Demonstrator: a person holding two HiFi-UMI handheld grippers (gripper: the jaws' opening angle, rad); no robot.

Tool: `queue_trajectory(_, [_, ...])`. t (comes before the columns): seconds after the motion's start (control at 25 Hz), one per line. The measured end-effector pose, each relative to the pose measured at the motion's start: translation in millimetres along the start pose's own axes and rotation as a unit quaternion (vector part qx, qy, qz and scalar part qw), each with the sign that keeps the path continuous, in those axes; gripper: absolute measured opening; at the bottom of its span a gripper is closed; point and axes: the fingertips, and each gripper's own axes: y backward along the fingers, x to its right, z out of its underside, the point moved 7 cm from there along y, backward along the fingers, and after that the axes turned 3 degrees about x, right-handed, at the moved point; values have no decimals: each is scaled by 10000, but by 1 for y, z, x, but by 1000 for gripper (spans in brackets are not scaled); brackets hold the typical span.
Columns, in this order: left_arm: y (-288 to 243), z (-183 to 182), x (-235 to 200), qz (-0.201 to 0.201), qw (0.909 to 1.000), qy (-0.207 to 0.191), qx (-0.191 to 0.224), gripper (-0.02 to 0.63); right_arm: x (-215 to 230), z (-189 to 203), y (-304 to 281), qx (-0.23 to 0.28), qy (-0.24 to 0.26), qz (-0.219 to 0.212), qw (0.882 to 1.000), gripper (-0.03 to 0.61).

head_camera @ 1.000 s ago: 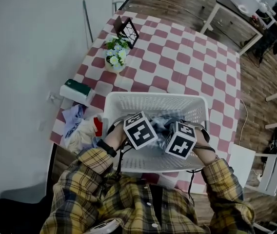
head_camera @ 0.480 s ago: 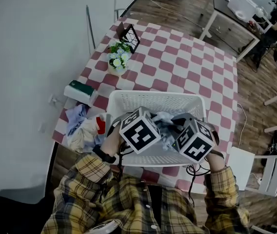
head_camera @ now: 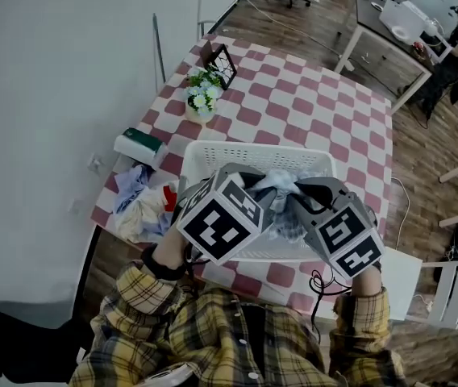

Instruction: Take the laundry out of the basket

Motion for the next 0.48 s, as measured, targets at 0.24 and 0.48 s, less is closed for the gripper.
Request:
queue_trajectory(0.24, [31,-20,11,-314,9986,115,418,126,-2,-19,30,718,-121,162,9972,74])
queue_trajectory(0.48, [60,-30,20,-747,9947,91,706,126,-7,-38,47,1174,45,203,9929,74])
